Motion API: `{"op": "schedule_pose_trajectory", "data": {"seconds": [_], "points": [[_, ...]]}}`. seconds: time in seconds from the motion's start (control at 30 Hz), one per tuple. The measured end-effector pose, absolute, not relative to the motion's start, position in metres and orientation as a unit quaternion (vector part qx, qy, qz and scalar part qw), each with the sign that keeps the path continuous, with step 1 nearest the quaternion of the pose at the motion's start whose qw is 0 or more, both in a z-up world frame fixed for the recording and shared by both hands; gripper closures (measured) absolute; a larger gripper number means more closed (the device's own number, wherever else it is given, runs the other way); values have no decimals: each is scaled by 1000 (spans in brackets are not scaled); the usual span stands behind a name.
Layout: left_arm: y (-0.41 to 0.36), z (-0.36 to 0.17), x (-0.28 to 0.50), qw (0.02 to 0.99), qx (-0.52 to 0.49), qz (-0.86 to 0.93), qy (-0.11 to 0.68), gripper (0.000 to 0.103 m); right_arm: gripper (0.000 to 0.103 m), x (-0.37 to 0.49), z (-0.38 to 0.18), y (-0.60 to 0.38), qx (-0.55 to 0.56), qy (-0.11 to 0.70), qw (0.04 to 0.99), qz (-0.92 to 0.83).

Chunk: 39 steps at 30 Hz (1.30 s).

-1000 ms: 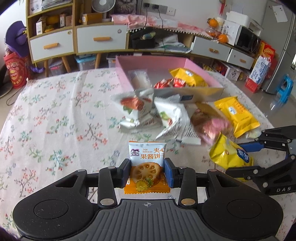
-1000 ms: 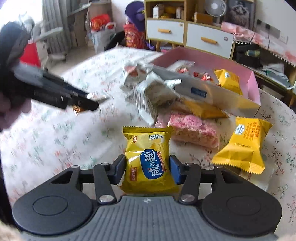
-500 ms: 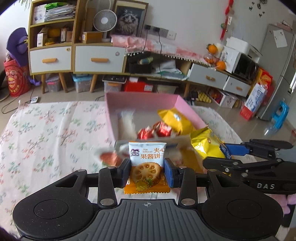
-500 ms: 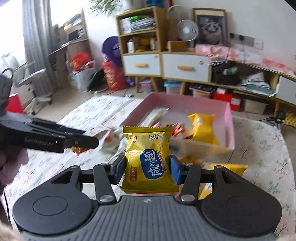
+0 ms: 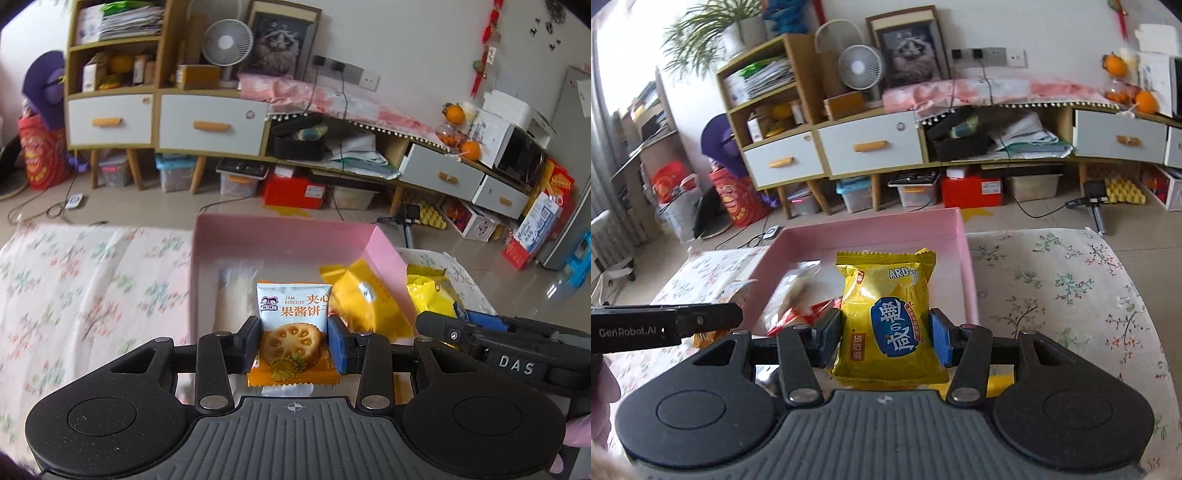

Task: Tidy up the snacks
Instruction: 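Carry both packets over the pink tray with both tools, then open both tools to drop the packets into the tray and withdraw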

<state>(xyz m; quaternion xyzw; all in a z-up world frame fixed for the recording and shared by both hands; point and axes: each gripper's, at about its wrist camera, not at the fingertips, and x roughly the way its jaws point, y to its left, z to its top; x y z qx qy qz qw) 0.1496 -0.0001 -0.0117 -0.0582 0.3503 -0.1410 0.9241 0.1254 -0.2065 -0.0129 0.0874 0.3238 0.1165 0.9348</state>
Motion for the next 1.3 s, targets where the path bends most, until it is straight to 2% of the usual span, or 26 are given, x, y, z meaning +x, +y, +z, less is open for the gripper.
{"op": "schedule_pose_trajectory", "data": {"seconds": [0.5, 1.07, 1.13, 1.17, 1.23, 1.3], "points": [[-24, -38, 229, 910, -114, -140, 373, 67, 56, 184, -29, -216, 102, 305, 939, 121], [-25, -57, 244, 916, -128, -138, 355, 65, 55, 203, -33, -212, 100, 301, 941, 118], [-25, -58, 242, 920, -123, -137, 346, 60, 54, 204, -30, -214, 107, 294, 943, 115], [-25, -58, 242, 920, -124, -134, 346, 56, 49, 203, -29, -215, 110, 290, 944, 112], [-23, -58, 243, 919, -132, -132, 348, 42, 44, 204, -27, -219, 119, 288, 944, 107], [-21, -59, 244, 915, -139, -135, 354, 38, 43, 204, -27, -224, 135, 289, 941, 109]]}}
